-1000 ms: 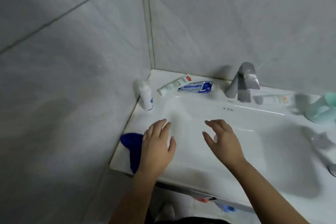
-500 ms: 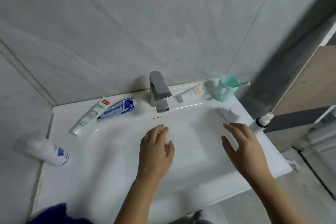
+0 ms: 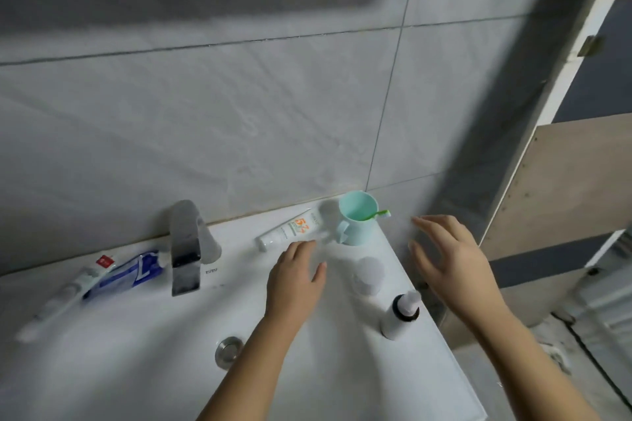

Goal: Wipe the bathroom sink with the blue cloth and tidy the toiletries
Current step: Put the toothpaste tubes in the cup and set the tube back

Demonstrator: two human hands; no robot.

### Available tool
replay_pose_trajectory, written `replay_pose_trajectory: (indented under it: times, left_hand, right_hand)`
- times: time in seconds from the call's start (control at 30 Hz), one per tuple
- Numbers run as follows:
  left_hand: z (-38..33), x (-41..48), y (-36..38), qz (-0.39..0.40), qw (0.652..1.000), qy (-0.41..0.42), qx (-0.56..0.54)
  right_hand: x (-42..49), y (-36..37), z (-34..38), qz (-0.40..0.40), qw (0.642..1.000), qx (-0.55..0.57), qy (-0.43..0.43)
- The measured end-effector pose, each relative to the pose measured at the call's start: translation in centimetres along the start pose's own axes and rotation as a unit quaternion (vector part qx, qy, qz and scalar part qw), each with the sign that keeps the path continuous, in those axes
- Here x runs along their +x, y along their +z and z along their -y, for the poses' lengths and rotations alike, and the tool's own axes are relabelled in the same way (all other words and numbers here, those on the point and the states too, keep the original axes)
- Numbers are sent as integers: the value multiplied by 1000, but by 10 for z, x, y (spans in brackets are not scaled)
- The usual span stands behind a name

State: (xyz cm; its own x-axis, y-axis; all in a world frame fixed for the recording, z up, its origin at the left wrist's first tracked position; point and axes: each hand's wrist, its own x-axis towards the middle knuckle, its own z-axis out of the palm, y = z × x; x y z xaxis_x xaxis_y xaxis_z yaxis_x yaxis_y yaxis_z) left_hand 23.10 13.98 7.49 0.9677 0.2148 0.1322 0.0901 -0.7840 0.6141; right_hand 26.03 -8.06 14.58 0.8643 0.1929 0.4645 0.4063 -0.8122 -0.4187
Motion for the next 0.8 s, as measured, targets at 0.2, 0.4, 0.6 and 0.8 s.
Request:
replay_pose_trajectory:
  times: [0.2,0.4,0.6,0.8]
  left_hand:
    - [-16,48,51,28,994,-103,-30]
    - [-23,83,80,38,985,-164,-22]
    - [-20,98,98,19,981,-190,-21]
    - [-24,99,98,6,980,-185,-71]
  right_hand:
    - [41,14,-52,47,998,31,18]
    - [45,37,-88,92,993,47,51]
    - [38,42,-106,115,988,62,84]
    - [33,43,-110,130,985,78,88]
